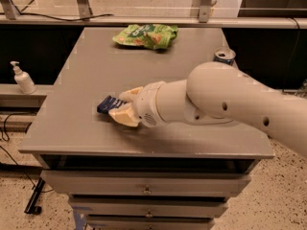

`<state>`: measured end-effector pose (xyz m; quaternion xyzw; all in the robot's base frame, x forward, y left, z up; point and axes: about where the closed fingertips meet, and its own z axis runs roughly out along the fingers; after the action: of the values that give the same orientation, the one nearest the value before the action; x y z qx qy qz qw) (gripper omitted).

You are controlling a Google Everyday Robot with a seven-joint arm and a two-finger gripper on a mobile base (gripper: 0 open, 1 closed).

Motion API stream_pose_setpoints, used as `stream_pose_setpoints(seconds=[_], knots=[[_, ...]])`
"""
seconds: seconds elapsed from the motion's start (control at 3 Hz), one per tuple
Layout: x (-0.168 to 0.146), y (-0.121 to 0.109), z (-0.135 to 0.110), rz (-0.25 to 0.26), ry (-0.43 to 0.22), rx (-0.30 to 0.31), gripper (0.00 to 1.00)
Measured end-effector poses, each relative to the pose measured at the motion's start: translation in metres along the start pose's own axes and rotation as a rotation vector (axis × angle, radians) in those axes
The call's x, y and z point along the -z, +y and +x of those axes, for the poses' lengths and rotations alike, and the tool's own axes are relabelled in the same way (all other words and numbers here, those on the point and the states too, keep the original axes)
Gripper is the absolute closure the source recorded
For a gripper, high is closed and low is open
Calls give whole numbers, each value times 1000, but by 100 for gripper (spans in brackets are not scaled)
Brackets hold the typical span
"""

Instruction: Move rxbar blueberry near green rice chip bag

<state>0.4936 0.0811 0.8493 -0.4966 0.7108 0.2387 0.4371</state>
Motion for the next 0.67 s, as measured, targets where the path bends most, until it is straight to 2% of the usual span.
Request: stream_pose_setpoints(seconds=[0.33,0.67], knots=[[26,-16,-35,41,-29,37,100],[26,-16,-35,41,-29,37,100]])
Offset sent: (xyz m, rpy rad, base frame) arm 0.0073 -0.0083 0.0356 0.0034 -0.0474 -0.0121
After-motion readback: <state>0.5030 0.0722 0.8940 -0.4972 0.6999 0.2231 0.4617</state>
